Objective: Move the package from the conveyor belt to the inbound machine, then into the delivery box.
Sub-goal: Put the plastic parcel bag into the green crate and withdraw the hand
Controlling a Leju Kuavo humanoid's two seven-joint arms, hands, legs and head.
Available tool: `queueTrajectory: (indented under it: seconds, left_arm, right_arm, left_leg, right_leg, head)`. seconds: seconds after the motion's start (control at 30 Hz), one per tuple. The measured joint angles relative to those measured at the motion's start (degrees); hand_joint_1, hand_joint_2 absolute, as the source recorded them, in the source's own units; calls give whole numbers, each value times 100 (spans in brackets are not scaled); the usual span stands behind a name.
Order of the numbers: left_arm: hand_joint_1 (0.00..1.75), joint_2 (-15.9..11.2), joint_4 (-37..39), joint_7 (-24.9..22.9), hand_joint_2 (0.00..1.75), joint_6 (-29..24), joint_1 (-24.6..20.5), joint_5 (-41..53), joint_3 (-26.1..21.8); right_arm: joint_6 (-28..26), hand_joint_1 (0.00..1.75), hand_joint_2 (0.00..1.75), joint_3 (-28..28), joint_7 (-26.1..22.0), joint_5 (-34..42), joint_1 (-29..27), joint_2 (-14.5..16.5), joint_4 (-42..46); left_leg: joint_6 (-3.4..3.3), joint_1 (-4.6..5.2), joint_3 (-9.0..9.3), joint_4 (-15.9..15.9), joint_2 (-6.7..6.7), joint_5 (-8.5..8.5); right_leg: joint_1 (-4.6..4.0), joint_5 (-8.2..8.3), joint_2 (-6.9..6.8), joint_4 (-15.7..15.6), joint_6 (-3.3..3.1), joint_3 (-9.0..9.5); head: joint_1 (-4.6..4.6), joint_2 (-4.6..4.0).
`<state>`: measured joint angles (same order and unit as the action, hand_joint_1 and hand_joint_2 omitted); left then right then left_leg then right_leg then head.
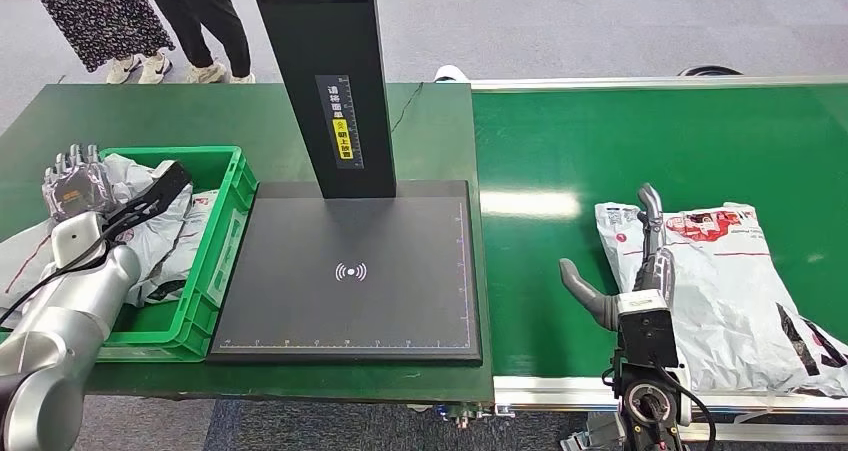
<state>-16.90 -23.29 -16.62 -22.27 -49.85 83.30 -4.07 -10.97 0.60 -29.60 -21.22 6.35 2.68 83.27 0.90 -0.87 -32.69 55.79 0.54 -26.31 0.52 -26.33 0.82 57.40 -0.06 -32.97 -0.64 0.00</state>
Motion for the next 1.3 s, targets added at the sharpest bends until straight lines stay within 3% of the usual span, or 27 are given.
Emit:
queueTrajectory:
  seconds: [0.2,0.37,0.53,0.8,1.03,1.3]
  left_arm:
    - [0,35,-202,542,175,-364,174,-429,-170]
    - [0,150,-683,1787,175,-883,419,-1654,-381]
    - [0,361,-1635,2776,175,-984,878,-3209,-368]
    - [0,556,-2727,3052,175,-927,1296,-3882,-151]
    - [0,668,-3467,3921,175,-799,1602,-5149,9]
    - [0,774,-4033,4212,175,-661,1825,-5597,109]
  right_arm:
    - [-4,0,175,73,3,34,0,-13,-4]
    - [-34,0,175,114,5,111,-9,-62,-4]
    - [-93,0,175,120,-7,178,-51,-114,-4]
    - [-118,0,175,121,-25,223,-94,-195,-4]
    - [-122,0,175,128,-64,285,-101,-245,-5]
    - [-127,0,175,132,-108,323,-101,-276,-7]
  left_leg:
    - [0,0,0,0,0,0]
    - [0,0,0,1,0,0]
    - [-1,1,0,2,1,-1]
    - [-1,0,-1,1,1,-1]
    - [-1,1,-2,2,2,-1]
    - [-1,1,-2,1,3,-2]
  right_leg:
    - [0,0,0,0,0,-1]
    - [1,0,0,0,0,-2]
    - [1,0,0,-1,0,-2]
    - [1,0,0,-1,0,-1]
    - [1,0,0,-1,1,-2]
    - [1,0,-1,-2,1,-2]
  head:
    - [0,0]
    - [0,0]
    - [0,0]
    - [-1,0]
    - [-1,0]
    - [-1,0]
